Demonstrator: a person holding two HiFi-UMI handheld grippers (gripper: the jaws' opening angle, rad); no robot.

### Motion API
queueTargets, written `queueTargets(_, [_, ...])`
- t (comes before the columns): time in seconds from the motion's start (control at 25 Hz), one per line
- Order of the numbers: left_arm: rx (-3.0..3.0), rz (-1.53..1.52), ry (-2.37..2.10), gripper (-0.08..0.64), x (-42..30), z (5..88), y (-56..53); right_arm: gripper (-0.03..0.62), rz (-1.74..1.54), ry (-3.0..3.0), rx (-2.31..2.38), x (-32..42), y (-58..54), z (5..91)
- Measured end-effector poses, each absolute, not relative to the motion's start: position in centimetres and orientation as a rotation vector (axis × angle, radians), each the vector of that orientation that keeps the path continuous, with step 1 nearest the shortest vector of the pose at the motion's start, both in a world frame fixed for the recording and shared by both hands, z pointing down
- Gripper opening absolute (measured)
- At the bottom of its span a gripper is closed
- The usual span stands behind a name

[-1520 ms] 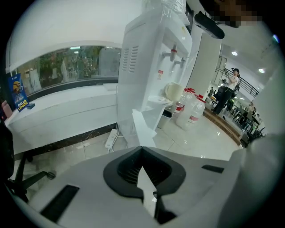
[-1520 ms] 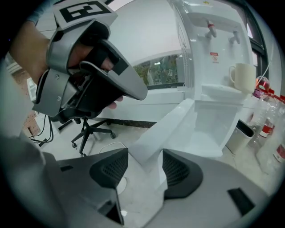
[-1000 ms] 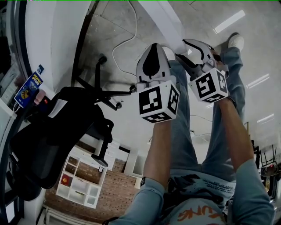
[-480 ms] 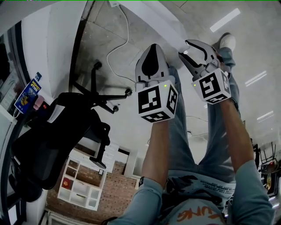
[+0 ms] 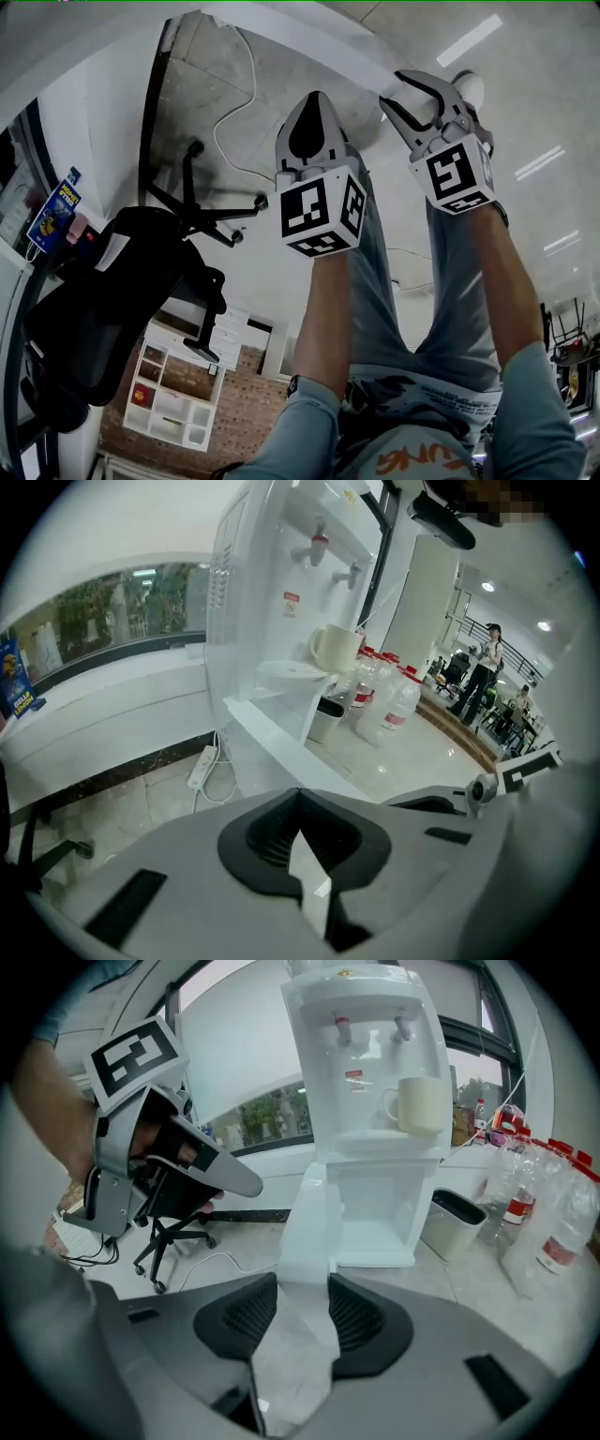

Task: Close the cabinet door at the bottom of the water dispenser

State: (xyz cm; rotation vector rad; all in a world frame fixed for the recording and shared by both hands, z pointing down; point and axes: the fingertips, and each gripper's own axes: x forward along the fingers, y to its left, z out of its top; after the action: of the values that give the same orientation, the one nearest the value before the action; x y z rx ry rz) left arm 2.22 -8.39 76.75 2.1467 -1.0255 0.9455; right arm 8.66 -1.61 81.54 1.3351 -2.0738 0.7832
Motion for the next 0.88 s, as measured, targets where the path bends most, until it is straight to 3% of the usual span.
queueTargets(0.88, [2.169, 0.924, -1.060, 0.011, 10.3, 77.0, -8.8, 0.190, 0.661, -2.104, 1.367, 20.0, -7.1, 81.5])
